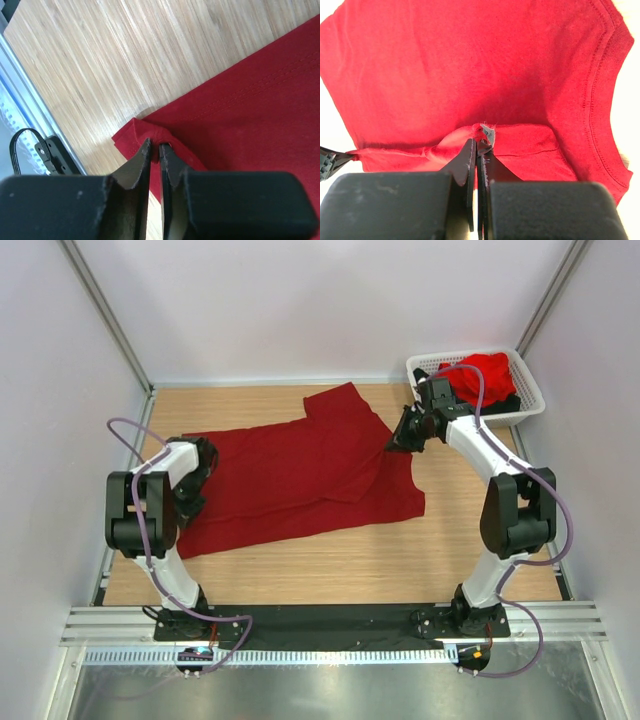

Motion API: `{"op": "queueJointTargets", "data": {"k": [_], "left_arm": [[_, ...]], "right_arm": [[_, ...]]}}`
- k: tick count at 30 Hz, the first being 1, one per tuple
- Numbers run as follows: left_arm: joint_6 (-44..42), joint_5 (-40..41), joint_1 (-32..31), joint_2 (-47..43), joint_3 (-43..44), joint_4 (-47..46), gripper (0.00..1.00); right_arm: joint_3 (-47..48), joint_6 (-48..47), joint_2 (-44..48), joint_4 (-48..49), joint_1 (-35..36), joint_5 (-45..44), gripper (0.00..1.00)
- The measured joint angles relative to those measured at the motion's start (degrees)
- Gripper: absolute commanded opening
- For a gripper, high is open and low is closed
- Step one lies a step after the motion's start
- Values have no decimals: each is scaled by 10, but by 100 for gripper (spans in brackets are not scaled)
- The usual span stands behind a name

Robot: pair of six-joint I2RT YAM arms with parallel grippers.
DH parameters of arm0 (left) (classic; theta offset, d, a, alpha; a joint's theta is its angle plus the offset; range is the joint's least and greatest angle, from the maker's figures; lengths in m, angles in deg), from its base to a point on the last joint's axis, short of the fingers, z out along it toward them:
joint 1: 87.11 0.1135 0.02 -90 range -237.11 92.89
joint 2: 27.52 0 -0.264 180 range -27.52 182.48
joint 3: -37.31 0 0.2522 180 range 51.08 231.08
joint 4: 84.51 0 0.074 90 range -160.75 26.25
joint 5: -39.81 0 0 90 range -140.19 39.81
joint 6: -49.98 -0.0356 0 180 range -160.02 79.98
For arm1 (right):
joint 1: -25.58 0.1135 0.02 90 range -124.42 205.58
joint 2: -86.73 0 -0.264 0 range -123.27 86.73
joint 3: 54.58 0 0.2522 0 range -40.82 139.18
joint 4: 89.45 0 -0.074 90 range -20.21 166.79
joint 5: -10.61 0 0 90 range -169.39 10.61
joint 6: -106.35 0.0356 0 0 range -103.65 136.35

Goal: Fold and stack the t-shirts
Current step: Fold the tshirt

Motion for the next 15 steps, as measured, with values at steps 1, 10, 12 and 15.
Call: {"op": "queueJointTargets", "data": {"k": [1,10,12,15], "left_arm": [[-1,0,1,0,1,0,16],[-3,2,25,3,6,0,34],[-7,5,26,3,9,1,48],[-12,11,26,3,26,11,78]], "right_arm": [[0,0,-3,0,0,0,1],[0,3,-20,8,0,-2,1],[1,5,-24,12,0,-3,1],[7,13,-35,16,0,-6,5]]}}
